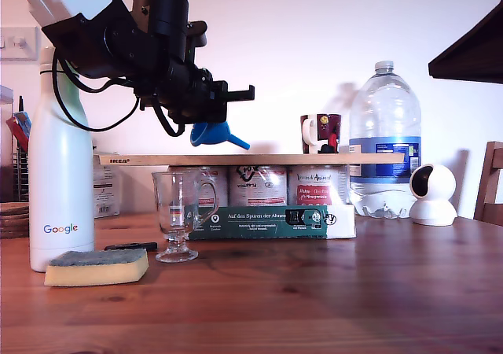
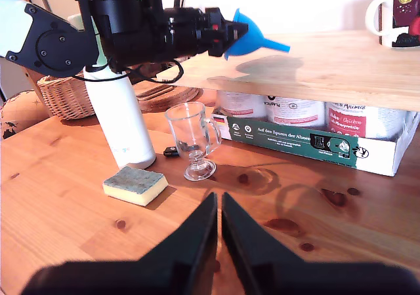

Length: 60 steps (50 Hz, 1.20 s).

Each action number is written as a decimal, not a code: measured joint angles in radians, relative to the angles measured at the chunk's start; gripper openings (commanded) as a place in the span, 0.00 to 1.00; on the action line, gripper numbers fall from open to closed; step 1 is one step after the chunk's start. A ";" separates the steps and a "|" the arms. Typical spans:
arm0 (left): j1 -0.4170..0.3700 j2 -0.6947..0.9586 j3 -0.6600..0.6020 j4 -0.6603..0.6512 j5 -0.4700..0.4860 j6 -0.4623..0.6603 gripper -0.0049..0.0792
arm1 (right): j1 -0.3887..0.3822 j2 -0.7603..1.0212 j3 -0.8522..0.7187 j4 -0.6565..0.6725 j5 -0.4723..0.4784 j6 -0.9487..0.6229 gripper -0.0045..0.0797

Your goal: Remove the blue funnel from the glass cup and place it on the shelf behind

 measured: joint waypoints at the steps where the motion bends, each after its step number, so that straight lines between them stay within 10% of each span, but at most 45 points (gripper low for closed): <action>1: 0.000 0.000 0.000 -0.006 0.000 0.000 0.03 | 0.000 0.000 0.000 0.000 0.000 0.000 0.04; 22: 0.000 0.000 0.008 -0.051 0.000 0.000 0.40 | 0.000 0.000 0.000 0.000 -0.001 0.000 0.04; 60: 0.000 0.000 0.008 -0.049 -0.055 0.051 0.55 | 0.000 0.000 0.001 -0.007 -0.005 0.000 0.04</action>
